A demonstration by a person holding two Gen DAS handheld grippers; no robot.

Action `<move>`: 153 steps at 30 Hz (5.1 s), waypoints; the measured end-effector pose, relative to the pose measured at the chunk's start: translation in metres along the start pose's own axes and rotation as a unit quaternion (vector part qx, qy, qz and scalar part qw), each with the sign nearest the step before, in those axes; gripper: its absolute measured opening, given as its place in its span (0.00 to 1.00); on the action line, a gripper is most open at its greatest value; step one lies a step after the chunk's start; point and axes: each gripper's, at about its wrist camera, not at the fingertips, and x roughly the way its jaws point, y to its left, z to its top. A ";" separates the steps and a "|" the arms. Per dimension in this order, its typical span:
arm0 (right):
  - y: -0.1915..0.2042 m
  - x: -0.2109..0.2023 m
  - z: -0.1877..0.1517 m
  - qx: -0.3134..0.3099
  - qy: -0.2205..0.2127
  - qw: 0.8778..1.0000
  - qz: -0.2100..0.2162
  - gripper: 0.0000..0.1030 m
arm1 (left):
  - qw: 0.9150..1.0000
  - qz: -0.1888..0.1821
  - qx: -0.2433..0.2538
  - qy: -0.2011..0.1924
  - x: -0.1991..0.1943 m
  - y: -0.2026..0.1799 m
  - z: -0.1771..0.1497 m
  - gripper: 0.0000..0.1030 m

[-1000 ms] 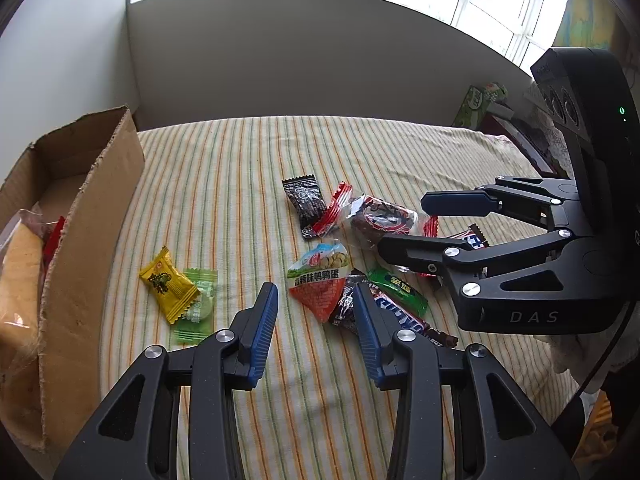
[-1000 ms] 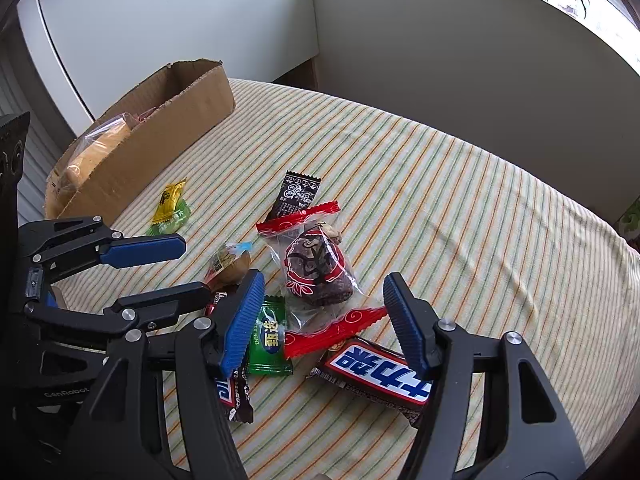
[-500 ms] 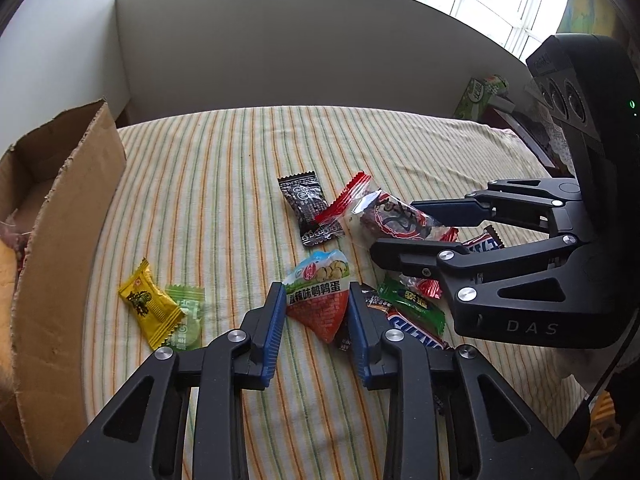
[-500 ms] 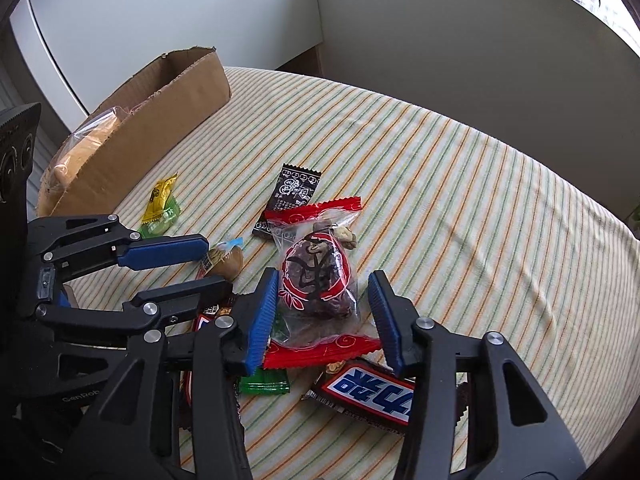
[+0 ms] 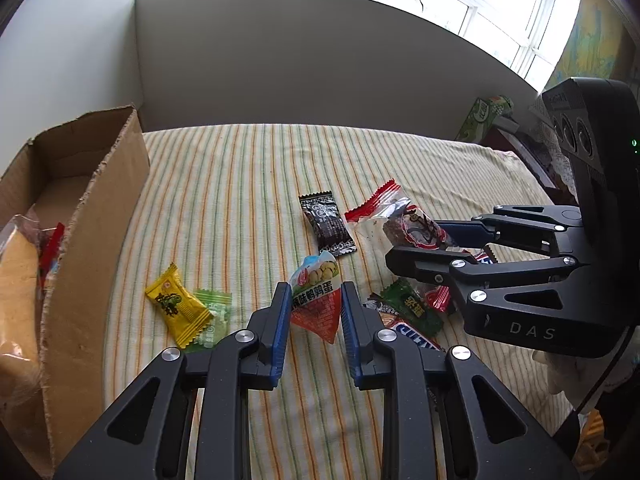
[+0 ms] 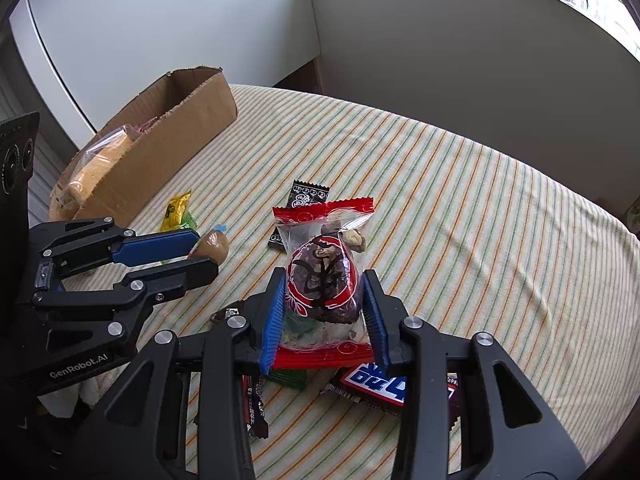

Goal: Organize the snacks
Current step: 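Carry both snacks over the cardboard box and open both tools, then grasp the Snickers bar with the left tool while the right tool grasps the blue-white chocolate bar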

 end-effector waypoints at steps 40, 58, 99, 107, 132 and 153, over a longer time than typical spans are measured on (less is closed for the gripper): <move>0.167 0.010 0.124 -0.069 -0.043 0.994 0.068 0.37 | 0.981 0.129 -0.093 -0.112 -0.127 0.158 0.000 0.22; 0.149 -0.009 0.122 -0.048 -0.065 0.995 0.053 0.72 | 0.978 0.139 -0.101 -0.116 -0.137 0.161 -0.005 0.30; -0.027 -0.043 -0.029 0.001 0.015 1.000 -0.015 0.72 | 1.000 0.000 0.008 0.012 -0.036 -0.031 -0.026 0.33; -0.027 -0.040 -0.045 -0.049 0.035 0.998 -0.027 0.72 | 0.999 0.014 0.033 0.029 -0.011 -0.057 -0.022 0.53; -0.008 -0.008 -0.042 -0.087 0.060 0.992 -0.072 0.36 | 0.998 0.042 0.043 0.035 0.002 -0.040 -0.025 0.35; -0.011 -0.023 -0.048 -0.038 0.051 0.995 -0.074 0.29 | 0.997 0.057 0.047 0.027 -0.001 -0.034 -0.027 0.26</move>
